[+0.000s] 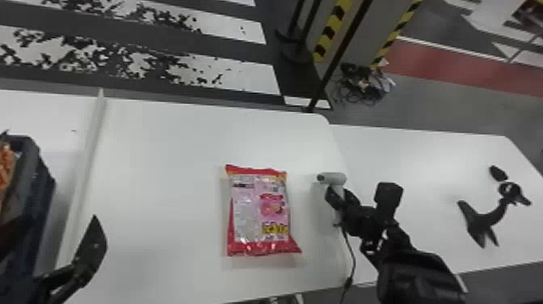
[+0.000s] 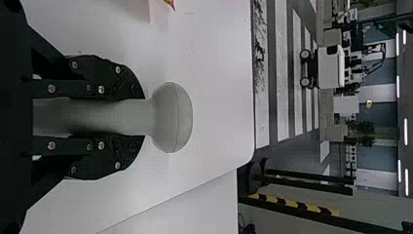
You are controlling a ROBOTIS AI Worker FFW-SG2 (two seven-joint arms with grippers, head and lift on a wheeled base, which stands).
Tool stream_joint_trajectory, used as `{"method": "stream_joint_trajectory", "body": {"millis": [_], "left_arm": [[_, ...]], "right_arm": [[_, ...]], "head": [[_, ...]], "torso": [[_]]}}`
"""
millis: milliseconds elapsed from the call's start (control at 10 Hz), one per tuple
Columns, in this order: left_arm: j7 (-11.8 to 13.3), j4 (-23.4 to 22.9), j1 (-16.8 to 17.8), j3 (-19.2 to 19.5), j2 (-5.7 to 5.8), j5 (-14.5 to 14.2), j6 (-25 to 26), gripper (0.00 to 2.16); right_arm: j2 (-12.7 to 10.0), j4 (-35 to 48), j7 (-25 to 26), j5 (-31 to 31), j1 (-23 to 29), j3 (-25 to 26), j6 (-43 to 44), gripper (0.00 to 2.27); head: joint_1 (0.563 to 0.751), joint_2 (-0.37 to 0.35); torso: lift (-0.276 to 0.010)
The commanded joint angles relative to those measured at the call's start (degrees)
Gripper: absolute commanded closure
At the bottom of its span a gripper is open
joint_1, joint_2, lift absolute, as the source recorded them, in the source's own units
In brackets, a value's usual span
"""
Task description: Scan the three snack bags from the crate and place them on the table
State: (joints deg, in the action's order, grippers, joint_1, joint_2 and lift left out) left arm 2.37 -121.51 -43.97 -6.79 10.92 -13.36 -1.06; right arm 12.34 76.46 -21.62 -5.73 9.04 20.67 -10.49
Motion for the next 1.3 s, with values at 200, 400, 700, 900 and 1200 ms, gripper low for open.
{"method": "stream_joint_trajectory", "body": {"millis": [200, 400, 700, 900, 1200], "left_arm": [[0.0, 1.3, 1.6, -0.1, -0.20, -0.3, 0.1, 0.03], [0.0, 1.4, 2.1, 0.0, -0.11, -0.5, 0.5, 0.03], [0.0, 1.4, 2.6, 0.3, -0.03, -0.6, 1.0, 0.03], [-0.1, 1.7, 3.1, 0.2, -0.03, -0.6, 1.2, 0.03], [-0.1, 2.0, 3.3, 0.2, -0.03, -0.9, 1.2, 0.03]], "right_arm": [[0.4, -1.0, 0.6, 0.3, -1.0, -0.9, 1.9, 0.00], [0.3, 0.3, 0.9, 0.3, -1.1, -1.1, 1.4, 0.06], [0.1, 15.8, -0.1, -5.4, 5.3, -0.5, -13.2, 0.07], [0.0, 22.3, -3.3, -10.2, 7.0, 1.3, -27.8, 0.09], [0.0, 21.5, -8.0, -17.5, 5.8, 4.2, -39.9, 0.11]], "head": [[0.695, -0.350], [0.695, -0.350], [0.695, -0.350], [0.695, -0.334], [0.695, -0.302]], "torso": [[-0.062], [-0.062], [-0.062], [-0.062], [-0.062]]}}
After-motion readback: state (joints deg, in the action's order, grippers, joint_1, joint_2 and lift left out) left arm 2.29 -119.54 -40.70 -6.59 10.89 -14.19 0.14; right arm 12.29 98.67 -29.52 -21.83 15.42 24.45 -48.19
